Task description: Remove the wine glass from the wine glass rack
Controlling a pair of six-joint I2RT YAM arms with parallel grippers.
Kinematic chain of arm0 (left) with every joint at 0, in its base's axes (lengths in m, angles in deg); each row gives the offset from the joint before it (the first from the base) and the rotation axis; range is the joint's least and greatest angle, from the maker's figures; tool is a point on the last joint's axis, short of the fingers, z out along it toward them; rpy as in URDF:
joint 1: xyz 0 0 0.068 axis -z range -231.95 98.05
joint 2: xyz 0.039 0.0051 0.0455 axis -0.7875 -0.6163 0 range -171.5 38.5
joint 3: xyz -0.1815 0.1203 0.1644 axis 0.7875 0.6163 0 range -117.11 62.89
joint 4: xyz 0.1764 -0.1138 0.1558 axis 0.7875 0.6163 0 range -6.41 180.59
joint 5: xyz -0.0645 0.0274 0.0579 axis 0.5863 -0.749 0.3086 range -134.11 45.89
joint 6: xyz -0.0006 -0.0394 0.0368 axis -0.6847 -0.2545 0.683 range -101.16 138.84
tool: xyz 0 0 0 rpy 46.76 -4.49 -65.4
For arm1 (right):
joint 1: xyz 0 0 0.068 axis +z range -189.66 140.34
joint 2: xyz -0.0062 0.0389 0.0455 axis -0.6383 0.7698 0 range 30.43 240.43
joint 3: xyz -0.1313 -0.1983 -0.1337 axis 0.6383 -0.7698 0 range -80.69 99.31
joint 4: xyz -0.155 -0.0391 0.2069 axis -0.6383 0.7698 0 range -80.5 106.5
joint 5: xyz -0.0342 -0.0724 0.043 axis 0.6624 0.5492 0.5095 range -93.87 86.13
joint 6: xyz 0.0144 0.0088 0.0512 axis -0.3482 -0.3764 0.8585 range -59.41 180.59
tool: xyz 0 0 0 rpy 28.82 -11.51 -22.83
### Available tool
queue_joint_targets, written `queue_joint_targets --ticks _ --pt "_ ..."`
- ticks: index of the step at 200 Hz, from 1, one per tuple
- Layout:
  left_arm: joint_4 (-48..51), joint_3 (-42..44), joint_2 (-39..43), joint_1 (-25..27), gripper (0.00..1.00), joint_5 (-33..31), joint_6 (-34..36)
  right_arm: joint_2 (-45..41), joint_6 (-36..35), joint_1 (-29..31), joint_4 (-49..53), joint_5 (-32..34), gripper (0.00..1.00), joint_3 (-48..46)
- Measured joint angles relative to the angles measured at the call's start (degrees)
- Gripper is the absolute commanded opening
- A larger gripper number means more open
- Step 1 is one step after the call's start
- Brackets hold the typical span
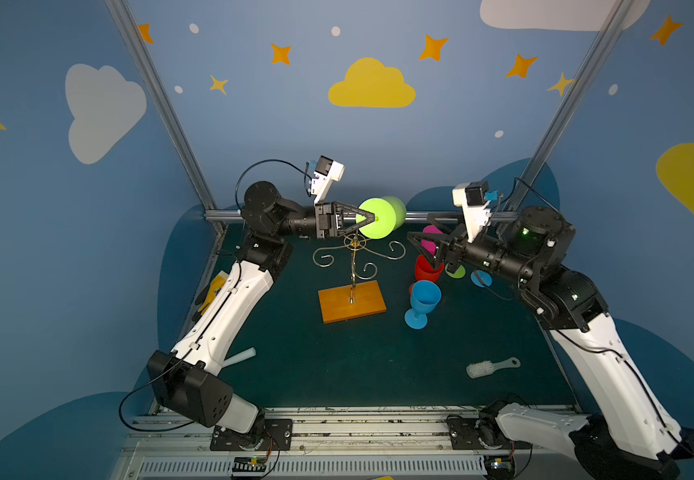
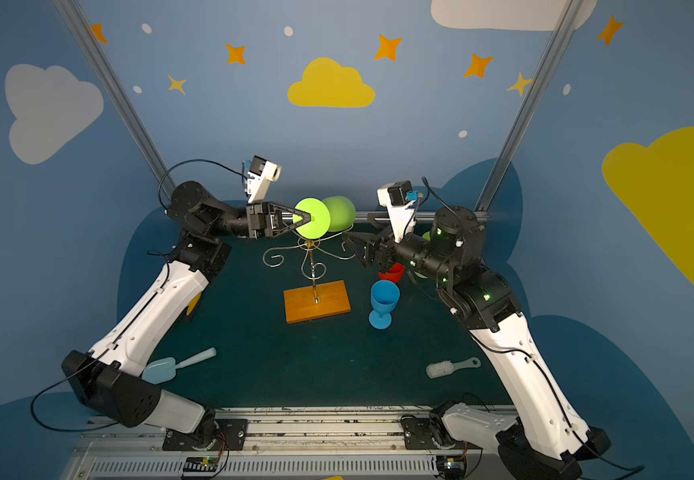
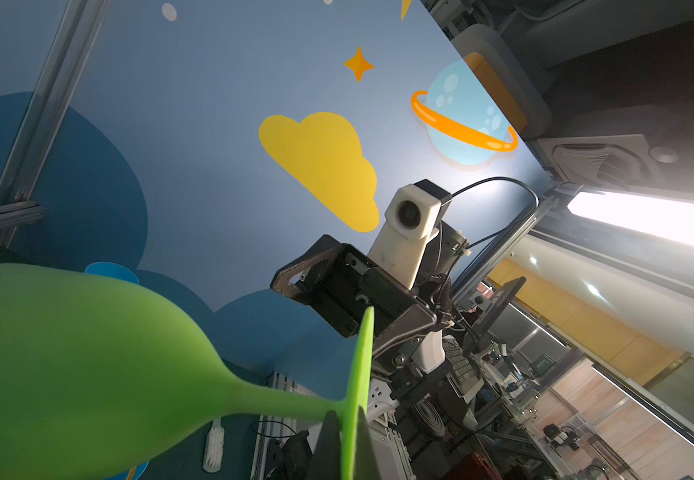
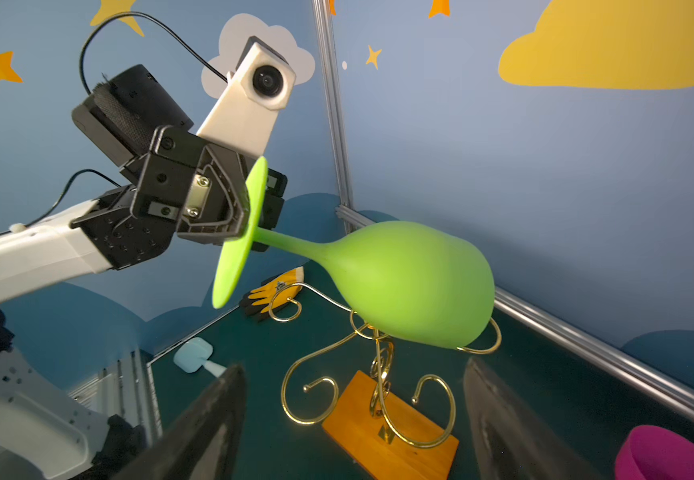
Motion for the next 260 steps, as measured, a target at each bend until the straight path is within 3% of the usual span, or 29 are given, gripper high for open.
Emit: queue_joint_targets --ticks 69,108,230,260 --pt "-3.28 -1.4 -0.28 0.11 0.03 2.36 -7.1 -1.01 -17.57 0.37 -11.17 -0.07 0.88 -9.44" --pt "-4.15 -1.4 -0.81 0.13 0.03 2.71 -9.05 0.22 -24.06 1.25 -16.52 -0.52 0.88 -10.56" --pt "-7.76 -1.42 -2.25 0.44 0.03 3.3 -14.78 9.4 -29.77 2.73 -20.61 1.36 0.88 -8.72" --pt "-8.98 -1.42 -2.25 0.48 0.03 3.28 -16.0 9.94 -29.51 2.73 -20.83 1.9 0.78 -8.57"
